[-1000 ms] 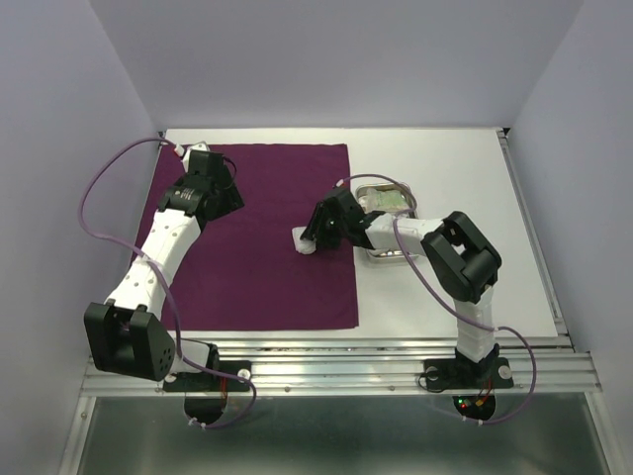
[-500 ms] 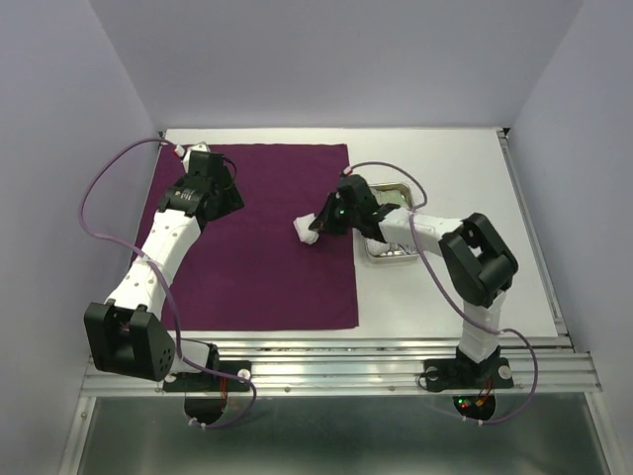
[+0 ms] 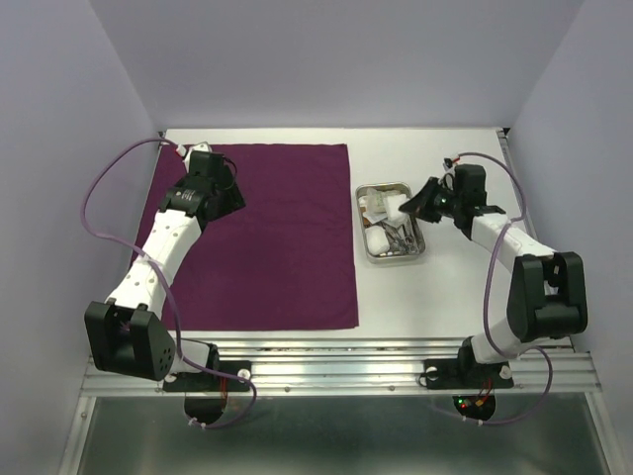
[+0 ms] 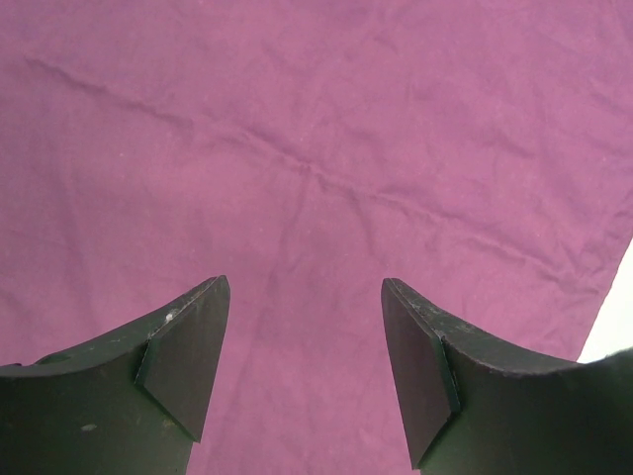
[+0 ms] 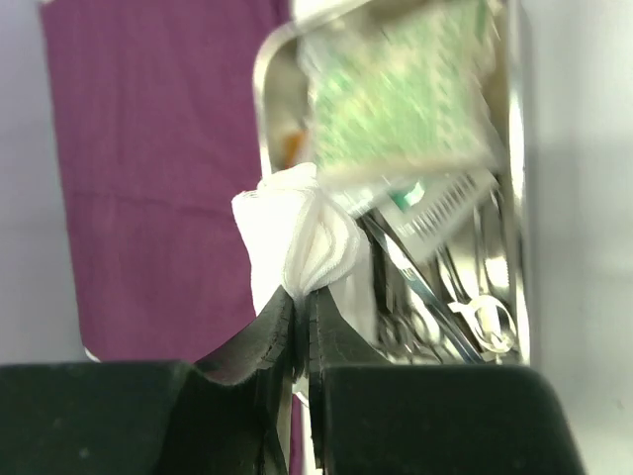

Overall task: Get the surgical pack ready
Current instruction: Place the medical item in the container.

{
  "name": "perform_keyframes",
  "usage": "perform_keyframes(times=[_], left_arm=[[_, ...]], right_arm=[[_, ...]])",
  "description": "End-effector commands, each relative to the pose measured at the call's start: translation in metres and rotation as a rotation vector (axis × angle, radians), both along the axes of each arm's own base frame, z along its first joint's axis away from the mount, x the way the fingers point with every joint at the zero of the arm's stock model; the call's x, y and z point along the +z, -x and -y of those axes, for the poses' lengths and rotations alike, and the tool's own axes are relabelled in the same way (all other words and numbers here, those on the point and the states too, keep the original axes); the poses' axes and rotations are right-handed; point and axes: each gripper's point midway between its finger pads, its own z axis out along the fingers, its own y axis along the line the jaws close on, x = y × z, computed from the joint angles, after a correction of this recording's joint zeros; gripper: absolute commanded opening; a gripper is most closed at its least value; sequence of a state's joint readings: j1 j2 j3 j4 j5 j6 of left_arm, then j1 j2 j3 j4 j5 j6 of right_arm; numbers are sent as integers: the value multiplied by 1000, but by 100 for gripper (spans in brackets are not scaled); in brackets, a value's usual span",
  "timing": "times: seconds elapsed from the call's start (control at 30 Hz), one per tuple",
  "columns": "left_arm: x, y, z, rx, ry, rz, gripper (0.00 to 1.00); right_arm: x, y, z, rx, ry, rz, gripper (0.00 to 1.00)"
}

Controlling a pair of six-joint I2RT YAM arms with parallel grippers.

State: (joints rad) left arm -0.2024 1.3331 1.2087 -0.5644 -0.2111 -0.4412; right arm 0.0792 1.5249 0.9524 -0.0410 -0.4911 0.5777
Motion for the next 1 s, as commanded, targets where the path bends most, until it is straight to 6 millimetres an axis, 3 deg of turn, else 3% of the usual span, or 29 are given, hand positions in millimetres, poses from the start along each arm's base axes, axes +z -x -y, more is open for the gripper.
perform_keyframes(times=[0.0,0.2,0.33,0.6,0.67,0.7,0.9,0.97], left_arm=[[1,0,0,-17,-5,13,74],[-4,2,1,-19,0,5,74],[-5,1,3,-29,8,3,74],[3,-6,6,-35,17,19,74],[4,-6,6,-35,18,20,74],[3,-5,6,-35,17,17,74],[1,-7,5,-29,12,15,74],[2,-8,4,-23,6,15,74]], right_arm=[[-17,26,2,105,-5,-52,1],[-39,28,4,120,18,-124,1],[-56,27,16,65,84,-184,3],[-80,31,24,45,126,-245,8],[-76,29,26,32,140,-230,18],[-73,29,27,29,140,-221,30],[-45,24,32,1,166,-158,53],[-38,23,34,-10,176,-142,57]])
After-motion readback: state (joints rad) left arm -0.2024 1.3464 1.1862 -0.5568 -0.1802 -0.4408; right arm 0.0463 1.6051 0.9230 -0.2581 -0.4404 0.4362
